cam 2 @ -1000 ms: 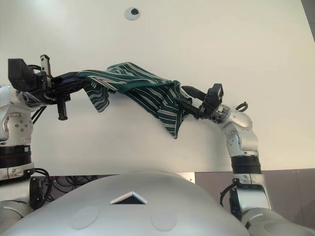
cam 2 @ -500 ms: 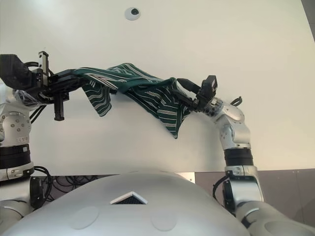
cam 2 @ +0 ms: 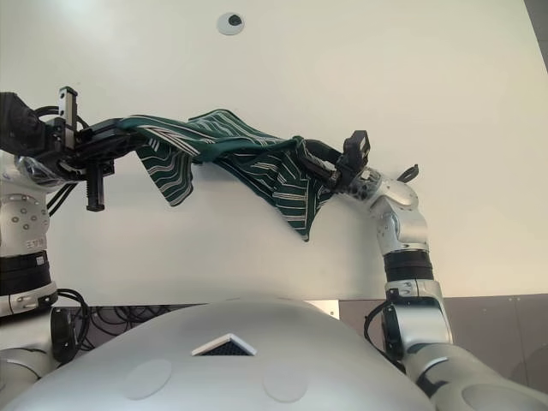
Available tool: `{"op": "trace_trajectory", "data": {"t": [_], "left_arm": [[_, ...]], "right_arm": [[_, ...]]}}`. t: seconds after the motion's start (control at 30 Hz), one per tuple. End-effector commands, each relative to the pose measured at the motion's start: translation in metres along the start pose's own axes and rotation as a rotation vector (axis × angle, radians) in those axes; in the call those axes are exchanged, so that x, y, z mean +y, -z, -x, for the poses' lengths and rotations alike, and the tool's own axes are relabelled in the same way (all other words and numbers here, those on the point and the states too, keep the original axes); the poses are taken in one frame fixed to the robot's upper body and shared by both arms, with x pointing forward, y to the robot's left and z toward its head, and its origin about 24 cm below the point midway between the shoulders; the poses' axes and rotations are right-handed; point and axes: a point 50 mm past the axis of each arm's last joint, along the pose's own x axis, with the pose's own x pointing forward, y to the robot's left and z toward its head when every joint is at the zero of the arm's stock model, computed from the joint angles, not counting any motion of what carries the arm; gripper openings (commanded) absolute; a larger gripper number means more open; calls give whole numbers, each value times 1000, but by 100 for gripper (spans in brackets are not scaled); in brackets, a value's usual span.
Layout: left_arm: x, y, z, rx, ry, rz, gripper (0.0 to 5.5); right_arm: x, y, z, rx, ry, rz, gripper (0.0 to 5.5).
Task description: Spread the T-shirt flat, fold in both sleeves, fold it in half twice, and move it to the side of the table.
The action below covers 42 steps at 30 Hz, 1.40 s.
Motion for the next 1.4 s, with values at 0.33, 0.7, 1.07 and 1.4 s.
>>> {"op": "trace_trajectory", "data": {"t": [0.33,0.7,1.07,1.4], "left_arm": [[5,-4,0,6,-16,-23,0],[62,-29,0,122,-320,-329,0],[108,-64,-36,369,-344,-751,0],[159,-83,-67,535,-507,-1007,0]], "right_arm": [[2,-6,1,-26,-22,7,2],[-16,-68,16,-125,30,206,2],[-61,-177,13,-130,264,561,2],[-80,-252,-8,-164,398,656,2]]}}
